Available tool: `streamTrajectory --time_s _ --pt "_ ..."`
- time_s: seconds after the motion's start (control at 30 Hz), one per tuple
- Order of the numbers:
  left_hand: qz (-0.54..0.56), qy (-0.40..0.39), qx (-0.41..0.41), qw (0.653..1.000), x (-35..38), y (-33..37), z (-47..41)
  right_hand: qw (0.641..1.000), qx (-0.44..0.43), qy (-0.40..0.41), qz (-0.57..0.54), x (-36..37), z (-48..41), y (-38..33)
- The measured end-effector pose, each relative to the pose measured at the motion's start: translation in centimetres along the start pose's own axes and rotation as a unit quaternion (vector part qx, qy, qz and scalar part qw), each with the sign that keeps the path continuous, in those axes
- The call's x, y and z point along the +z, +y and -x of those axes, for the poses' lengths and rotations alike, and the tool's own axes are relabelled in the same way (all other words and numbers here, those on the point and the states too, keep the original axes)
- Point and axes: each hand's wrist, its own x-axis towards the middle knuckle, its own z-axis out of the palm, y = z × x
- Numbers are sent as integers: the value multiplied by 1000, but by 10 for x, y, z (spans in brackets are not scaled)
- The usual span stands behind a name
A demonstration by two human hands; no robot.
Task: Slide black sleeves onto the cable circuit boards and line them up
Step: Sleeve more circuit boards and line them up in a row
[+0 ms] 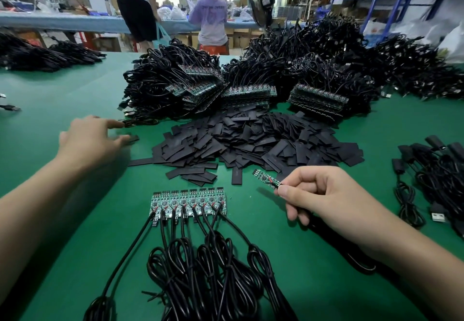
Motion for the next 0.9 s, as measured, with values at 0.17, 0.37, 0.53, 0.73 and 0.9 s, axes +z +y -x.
streamTrajectory --time_s 0.17,0.37,0.53,0.73,0.9 --pt "43 -123 131 983 -30 10 15 1000 0 -5 12 -1 -1 1" --pt "-10 -122 172 978 -26 28 26 1000 -2 -7 16 0 -1 0" --pt "-52 -108 183 976 -27 25 26 1000 -8 -9 25 1 0 -1" --pt "70 -16 238 969 -42 53 55 1000 -17 11 9 3 -4 2" --pt "309 -221 300 875 -37 131 111 993 -4 14 -118 6 -5 4"
